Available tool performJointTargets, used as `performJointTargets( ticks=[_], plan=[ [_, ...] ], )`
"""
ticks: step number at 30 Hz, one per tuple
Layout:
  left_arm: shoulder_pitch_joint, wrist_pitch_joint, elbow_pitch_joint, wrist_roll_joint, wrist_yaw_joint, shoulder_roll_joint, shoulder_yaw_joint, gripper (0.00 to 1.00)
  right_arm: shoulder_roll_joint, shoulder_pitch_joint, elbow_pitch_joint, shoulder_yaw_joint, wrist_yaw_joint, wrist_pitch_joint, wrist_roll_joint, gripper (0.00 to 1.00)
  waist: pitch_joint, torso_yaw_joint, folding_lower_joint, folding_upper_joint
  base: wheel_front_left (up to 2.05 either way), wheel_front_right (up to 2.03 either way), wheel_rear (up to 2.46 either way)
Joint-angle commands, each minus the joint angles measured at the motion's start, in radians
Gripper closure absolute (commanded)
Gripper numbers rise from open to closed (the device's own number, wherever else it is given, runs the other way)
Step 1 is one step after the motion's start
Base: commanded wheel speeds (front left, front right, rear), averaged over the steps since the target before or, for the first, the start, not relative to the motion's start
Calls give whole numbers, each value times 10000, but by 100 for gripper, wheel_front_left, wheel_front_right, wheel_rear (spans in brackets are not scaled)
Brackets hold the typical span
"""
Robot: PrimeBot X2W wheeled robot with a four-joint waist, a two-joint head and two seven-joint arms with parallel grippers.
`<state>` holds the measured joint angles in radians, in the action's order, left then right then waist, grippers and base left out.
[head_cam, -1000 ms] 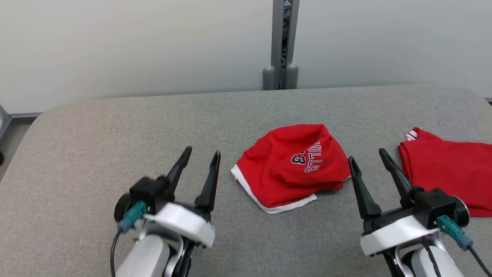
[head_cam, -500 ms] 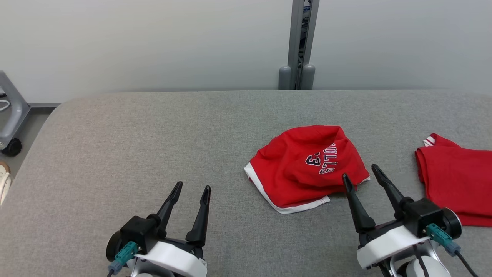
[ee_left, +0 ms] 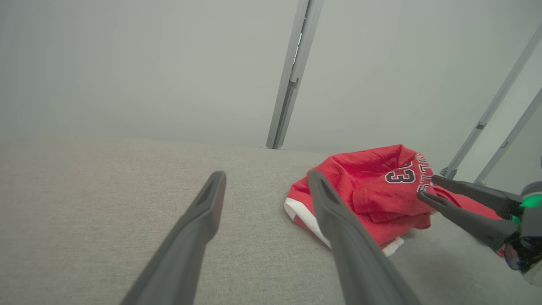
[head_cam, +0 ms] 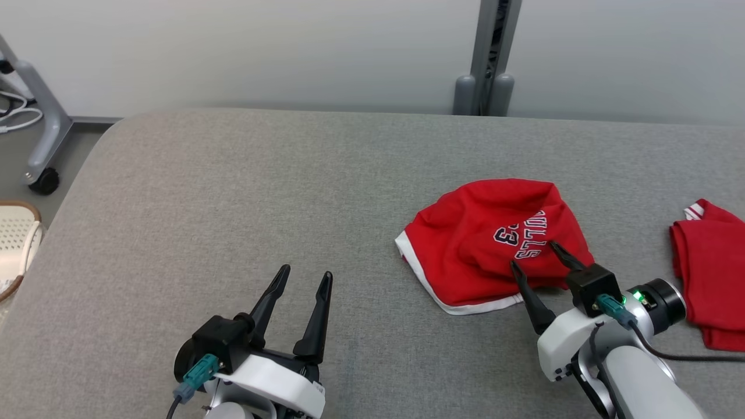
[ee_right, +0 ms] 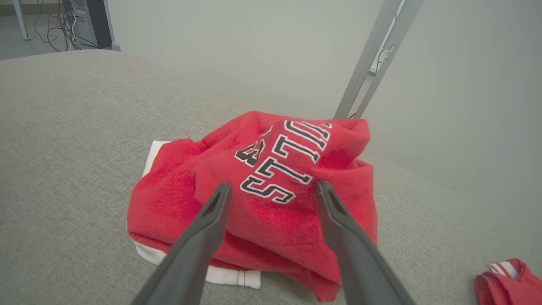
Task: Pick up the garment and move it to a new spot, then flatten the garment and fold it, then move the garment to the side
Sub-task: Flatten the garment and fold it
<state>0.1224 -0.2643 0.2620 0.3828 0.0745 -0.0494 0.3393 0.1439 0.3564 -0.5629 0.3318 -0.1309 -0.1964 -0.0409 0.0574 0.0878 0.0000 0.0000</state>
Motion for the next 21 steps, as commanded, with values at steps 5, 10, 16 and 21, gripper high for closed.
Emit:
performJointTargets(
  ticks=[5, 10, 16, 21],
  plan=[
    [272, -1, 88, 190, -52, -34, 42, 0, 130, 644, -1232, 370, 2, 109, 479, 0, 220, 329, 0, 0, 0, 0, 0],
    [295, -1, 117, 240, -77, -34, 19, 0, 221, 1039, -1979, 801, 2, -85, 567, 0, 303, 424, 0, 0, 0, 0, 0],
    [342, -1, 112, 288, -108, -33, 83, 0, 136, 1442, -2562, 761, 2, -356, 575, 100, 398, 447, 0, 0, 0, 0, 0],
    [352, -1, 141, 274, -133, -33, 47, 0, -30, 1663, -2509, 657, 2, -574, 235, 100, 327, 368, 0, 0, 0, 0, 0]
  ],
)
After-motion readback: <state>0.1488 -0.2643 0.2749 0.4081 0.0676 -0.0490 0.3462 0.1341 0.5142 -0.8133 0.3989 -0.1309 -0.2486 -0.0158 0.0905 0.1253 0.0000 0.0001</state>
